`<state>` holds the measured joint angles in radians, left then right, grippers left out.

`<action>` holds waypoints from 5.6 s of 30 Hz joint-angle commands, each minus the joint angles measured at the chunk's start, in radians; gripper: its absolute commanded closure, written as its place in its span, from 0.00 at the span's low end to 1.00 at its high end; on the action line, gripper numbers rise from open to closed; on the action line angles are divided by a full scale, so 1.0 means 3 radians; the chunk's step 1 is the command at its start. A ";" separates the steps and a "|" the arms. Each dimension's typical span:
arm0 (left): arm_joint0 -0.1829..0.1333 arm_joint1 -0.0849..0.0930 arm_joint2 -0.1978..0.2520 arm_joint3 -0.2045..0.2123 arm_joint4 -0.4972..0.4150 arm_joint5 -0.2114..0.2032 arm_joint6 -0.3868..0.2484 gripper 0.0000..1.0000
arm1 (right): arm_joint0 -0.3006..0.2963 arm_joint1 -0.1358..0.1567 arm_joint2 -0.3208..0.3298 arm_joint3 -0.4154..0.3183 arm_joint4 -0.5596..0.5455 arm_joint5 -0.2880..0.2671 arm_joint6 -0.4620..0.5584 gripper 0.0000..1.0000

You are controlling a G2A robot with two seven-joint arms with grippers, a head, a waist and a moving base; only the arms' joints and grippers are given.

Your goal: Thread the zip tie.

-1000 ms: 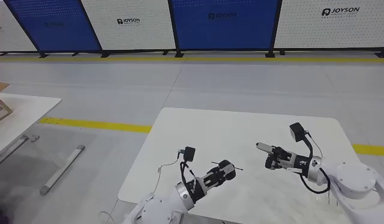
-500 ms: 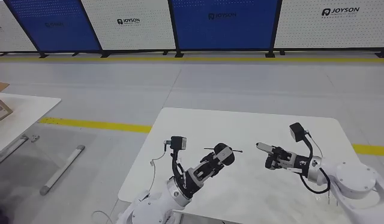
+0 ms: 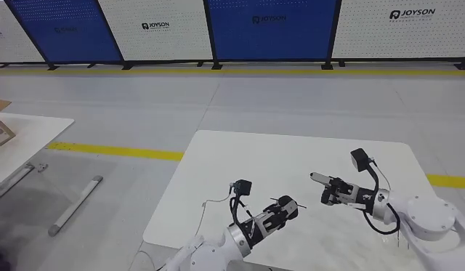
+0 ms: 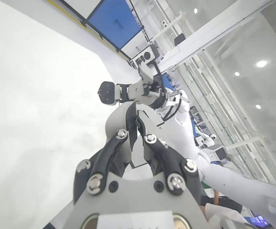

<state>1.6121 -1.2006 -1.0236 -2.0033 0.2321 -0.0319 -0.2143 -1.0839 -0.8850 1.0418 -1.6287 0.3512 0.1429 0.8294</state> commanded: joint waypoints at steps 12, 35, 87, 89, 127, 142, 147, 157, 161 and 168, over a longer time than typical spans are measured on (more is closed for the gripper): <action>-0.0004 -0.0001 0.0006 0.0002 -0.0010 0.0002 0.0007 1.00 | 0.0000 0.0000 0.0000 0.0000 0.0000 0.0000 0.0000 0.00; -0.0110 -0.0011 0.0099 0.0053 0.0450 0.0346 0.0139 1.00 | 0.0000 0.0000 0.0000 0.0000 0.0000 0.0000 0.0000 0.00; -0.0257 -0.0035 0.0326 0.0154 0.0297 0.0333 -0.0038 1.00 | 0.0000 0.0000 0.0000 0.0000 0.0000 0.0000 0.0000 0.00; -0.0257 -0.0035 0.0326 0.0154 0.0297 0.0333 -0.0038 1.00 | 0.0000 0.0000 0.0000 0.0000 0.0000 0.0000 0.0000 0.00; -0.0259 -0.0038 0.0325 0.0125 0.0362 0.0345 0.0115 1.00 | 0.0097 0.0223 0.0480 0.0062 -0.1352 0.0657 0.0773 0.00; -0.0259 -0.0038 0.0325 0.0125 0.0362 0.0345 0.0115 1.00 | 0.0119 0.0239 0.0404 -0.0043 -0.1790 0.0657 0.0830 0.00; -0.0259 -0.0038 0.0325 0.0125 0.0362 0.0345 0.0115 1.00 | 0.0262 0.0300 0.0525 0.0038 -0.2262 0.0657 0.1313 0.00; -0.0259 -0.0038 0.0325 0.0125 0.0362 0.0345 0.0115 1.00 | 0.0437 0.0321 0.0384 0.0117 -0.3086 0.0657 0.1672 0.00; -0.0259 -0.0038 0.0325 0.0125 0.0362 0.0345 0.0115 1.00 | 0.0437 0.0321 0.0384 0.0117 -0.3086 0.0657 0.1672 0.00; -0.0259 -0.0038 0.0325 0.0125 0.0362 0.0345 0.0115 1.00 | 0.0437 0.0321 0.0384 0.0117 -0.3086 0.0657 0.1672 0.00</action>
<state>1.5343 -1.2122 -0.9260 -1.9658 0.3408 0.0717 -0.1799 -0.9528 -0.7888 1.1569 -1.5935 -0.5745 0.3400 1.3310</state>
